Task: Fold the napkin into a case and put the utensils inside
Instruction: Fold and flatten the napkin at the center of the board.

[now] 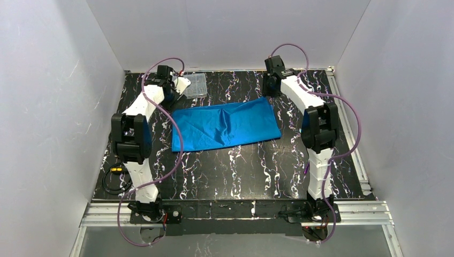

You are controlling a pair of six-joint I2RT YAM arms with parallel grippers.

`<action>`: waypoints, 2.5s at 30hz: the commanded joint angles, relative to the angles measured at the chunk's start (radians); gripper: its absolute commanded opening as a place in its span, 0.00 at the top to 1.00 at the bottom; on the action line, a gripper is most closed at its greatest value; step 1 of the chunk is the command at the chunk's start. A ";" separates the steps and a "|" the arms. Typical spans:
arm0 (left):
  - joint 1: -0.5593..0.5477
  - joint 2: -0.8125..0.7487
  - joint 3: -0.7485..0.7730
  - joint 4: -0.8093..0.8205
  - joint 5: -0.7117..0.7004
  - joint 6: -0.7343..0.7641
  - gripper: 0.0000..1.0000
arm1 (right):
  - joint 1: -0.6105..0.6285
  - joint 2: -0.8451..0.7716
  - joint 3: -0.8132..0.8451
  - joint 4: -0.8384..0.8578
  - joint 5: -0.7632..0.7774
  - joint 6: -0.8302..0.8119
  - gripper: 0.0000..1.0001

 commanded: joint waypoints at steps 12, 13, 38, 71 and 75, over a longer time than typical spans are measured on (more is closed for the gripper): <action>-0.106 -0.204 -0.311 -0.135 0.249 -0.042 0.37 | 0.011 -0.208 -0.338 0.210 -0.092 0.053 0.59; -0.106 -0.196 -0.323 -0.136 0.250 -0.050 0.38 | 0.011 -0.213 -0.371 0.224 -0.113 0.062 0.60; -0.105 -0.289 -0.380 -0.115 0.248 -0.014 0.38 | -0.038 -0.515 -0.728 0.153 -0.075 0.147 0.47; -0.015 -0.248 -0.377 -0.278 0.311 0.043 0.39 | -0.088 -0.633 -0.948 0.113 -0.128 0.158 0.99; -0.015 -0.252 -0.384 -0.288 0.325 0.050 0.39 | -0.088 -0.660 -1.015 0.109 -0.145 0.160 0.99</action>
